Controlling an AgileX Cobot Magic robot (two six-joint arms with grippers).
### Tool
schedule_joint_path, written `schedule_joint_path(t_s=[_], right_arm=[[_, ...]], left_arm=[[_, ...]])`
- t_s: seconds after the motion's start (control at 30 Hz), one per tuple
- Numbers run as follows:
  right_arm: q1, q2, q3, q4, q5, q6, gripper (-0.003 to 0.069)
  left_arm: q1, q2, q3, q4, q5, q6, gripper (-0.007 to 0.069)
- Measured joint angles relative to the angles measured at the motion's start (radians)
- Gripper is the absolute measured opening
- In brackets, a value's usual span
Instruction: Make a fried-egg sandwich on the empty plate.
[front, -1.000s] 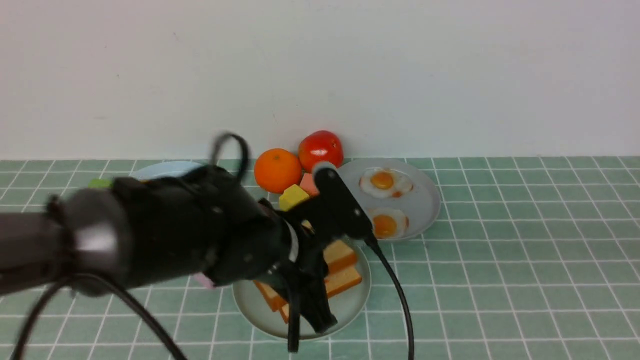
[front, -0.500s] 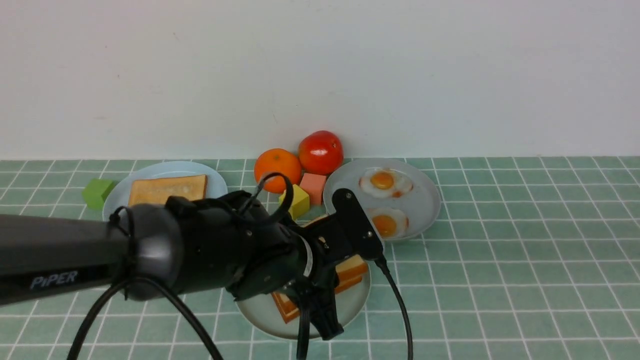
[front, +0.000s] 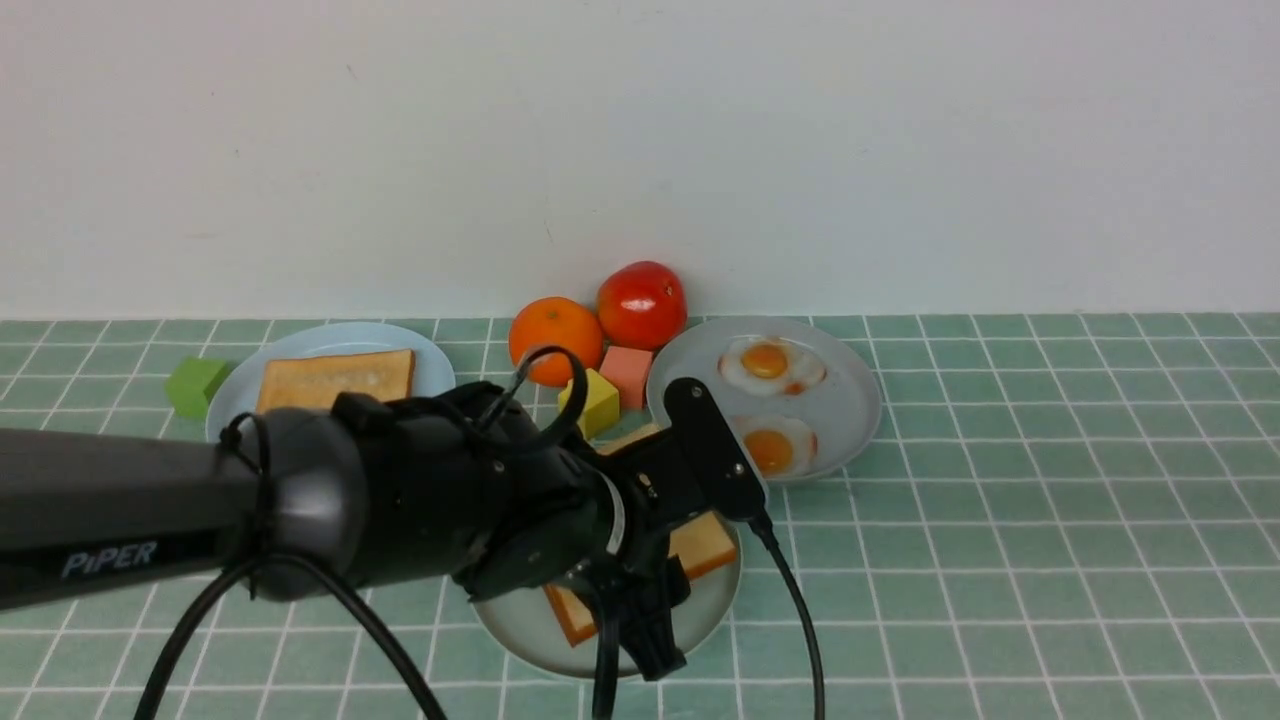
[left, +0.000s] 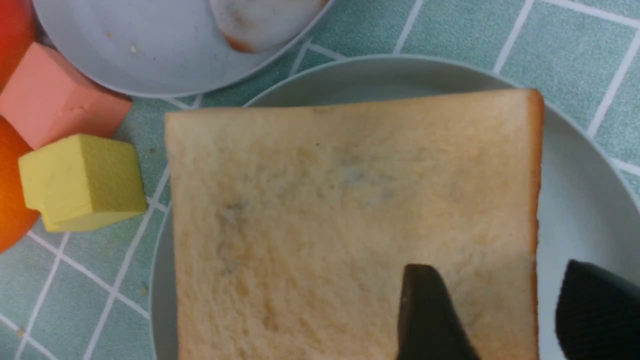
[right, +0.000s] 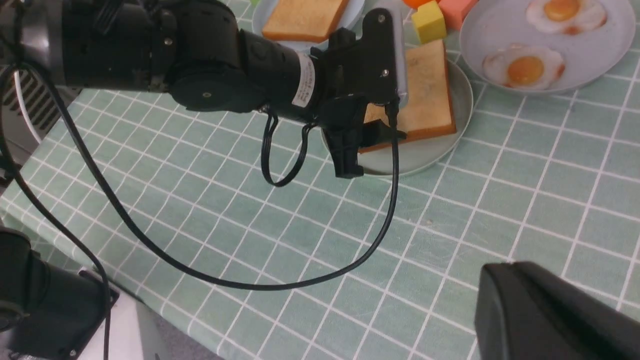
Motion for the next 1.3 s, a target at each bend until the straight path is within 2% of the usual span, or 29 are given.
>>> schedule_joint_path(t_s=[0.17,0.27,0.37,0.43,0.47,0.57,0.63,0.73,0.8,0.97,1.1,1.3], right_arm=[[0.000,0.000,0.000,0.002,0.005,0.000,0.0013],[0.000,0.000,0.000,0.002,0.005,0.000,0.0013],[0.000,0.000,0.000,-0.004,0.010,0.000,0.0013],[0.000,0.000,0.000,-0.015,0.012,0.000,0.0013],[0.000,-0.001,0.000,-0.036,0.013,0.000,0.0013],[0.000,-0.006,0.000,-0.106,0.033,-0.012,0.0013],[0.000,-0.027,0.000,-0.155,0.061,-0.014,0.0013],[0.000,-0.067,0.009,-0.188,0.084,-0.016,0.0013],[0.000,-0.134,0.042,-0.216,0.087,-0.016,0.0013],[0.000,-0.258,0.141,-0.229,0.079,0.020,0.0013],[0.000,-0.327,0.219,-0.249,0.038,0.087,0.0004],[0.000,-0.386,0.394,-0.301,-0.164,0.134,0.0001]], left_arm=[[0.000,-0.018,0.000,-0.001,0.037,-0.030,0.0422],[-0.005,-0.074,0.002,-0.003,0.071,-0.090,0.0426],[-0.029,-0.230,0.003,-0.022,0.138,-0.215,0.0393],[-0.042,-0.310,0.003,-0.033,0.166,-0.261,0.0352],[-0.058,-0.428,0.007,-0.046,0.209,-0.326,0.0266],[-0.075,-0.672,0.054,-0.088,0.214,-0.390,0.0058],[-0.076,-0.827,0.118,-0.126,0.190,-0.408,-0.0014],[-0.076,-1.018,0.228,-0.165,0.149,-0.416,-0.0013],[-0.076,-1.233,0.398,-0.189,0.051,-0.419,-0.0013],[-0.076,-1.531,0.670,-0.205,-0.092,-0.431,-0.0013],[-0.076,-1.642,0.799,-0.208,-0.136,-0.441,-0.0013],[-0.076,-1.691,0.892,-0.208,-0.140,-0.443,-0.0013]])
